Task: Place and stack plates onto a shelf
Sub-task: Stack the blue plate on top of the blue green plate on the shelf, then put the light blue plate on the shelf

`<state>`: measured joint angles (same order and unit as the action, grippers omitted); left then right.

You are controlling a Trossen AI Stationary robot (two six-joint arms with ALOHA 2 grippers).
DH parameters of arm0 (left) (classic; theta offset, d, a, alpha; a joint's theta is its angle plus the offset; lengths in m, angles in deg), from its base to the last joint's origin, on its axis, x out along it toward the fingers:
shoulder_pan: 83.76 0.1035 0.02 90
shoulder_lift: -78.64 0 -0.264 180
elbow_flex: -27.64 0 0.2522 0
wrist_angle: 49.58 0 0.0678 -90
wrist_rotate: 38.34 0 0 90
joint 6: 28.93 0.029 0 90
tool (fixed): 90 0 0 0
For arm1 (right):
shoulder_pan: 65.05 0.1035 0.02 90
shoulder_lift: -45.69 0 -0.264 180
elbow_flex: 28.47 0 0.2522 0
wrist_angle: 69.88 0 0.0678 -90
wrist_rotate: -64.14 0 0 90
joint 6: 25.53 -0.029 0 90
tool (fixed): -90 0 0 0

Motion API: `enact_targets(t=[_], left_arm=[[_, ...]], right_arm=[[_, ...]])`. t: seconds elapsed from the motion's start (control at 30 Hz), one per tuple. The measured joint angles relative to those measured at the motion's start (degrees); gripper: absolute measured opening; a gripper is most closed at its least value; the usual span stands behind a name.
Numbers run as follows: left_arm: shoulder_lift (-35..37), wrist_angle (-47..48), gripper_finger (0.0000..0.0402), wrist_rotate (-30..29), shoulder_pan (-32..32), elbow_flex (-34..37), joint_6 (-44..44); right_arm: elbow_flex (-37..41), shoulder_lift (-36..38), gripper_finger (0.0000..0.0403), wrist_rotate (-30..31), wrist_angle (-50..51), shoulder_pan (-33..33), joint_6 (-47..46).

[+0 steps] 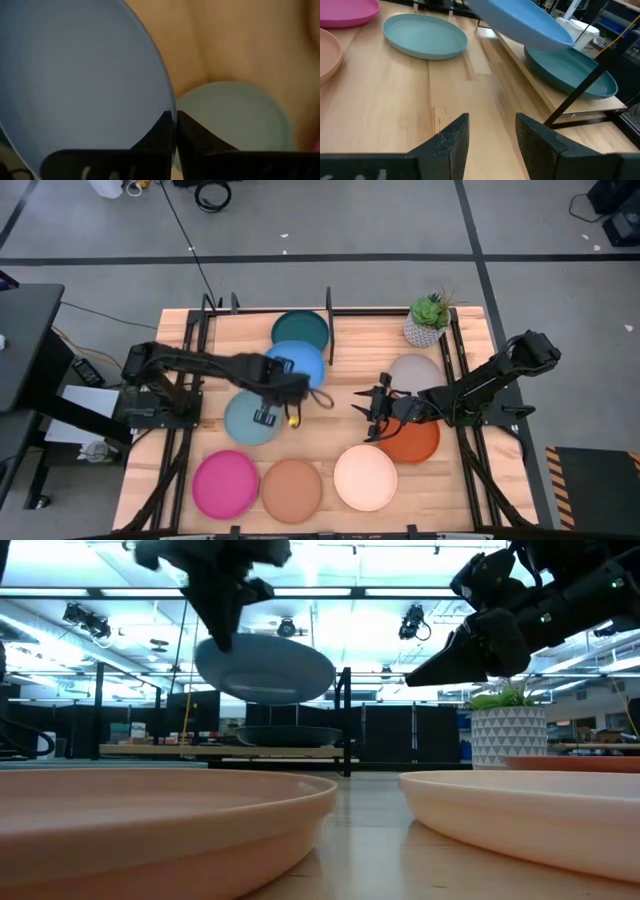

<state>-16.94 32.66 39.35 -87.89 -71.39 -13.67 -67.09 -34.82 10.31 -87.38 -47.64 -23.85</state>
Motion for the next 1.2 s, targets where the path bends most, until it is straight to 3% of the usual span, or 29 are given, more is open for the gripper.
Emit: enact_targets(t=[0.43, 0.77, 1.03, 1.13, 1.2], left_arm=[[0.7, -19.2, 0.0014, -0.1, 16.8, 8.9, 18.0], [0.7, -28.1, 0.0016, 2.7, 24.1, 15.0, 22.4], [0.7, -29.6, 0.0105, 1.0, 22.9, 15.6, 21.4], [1.4, -25.9, 0.0134, -3.0, 20.9, 13.1, 19.7], [2.6, -23.7, 0.0144, -1.8, 19.1, 11.1, 16.9]], right_arm=[[0.0, 0.0, 0.0164, 0.1, -1.2, -0.3, 1.0], [0.0, 0.0, 0.0160, 0.0, -1.3, -0.4, 1.0], [0.0, 0.0, 0.0159, 0.0, -1.4, -0.4, 0.9], [0.0, 0.0, 0.0159, -0.1, -1.2, -0.4, 0.2], [0.0, 0.0, 0.0159, -0.2, -0.5, -0.4, 0.0]])
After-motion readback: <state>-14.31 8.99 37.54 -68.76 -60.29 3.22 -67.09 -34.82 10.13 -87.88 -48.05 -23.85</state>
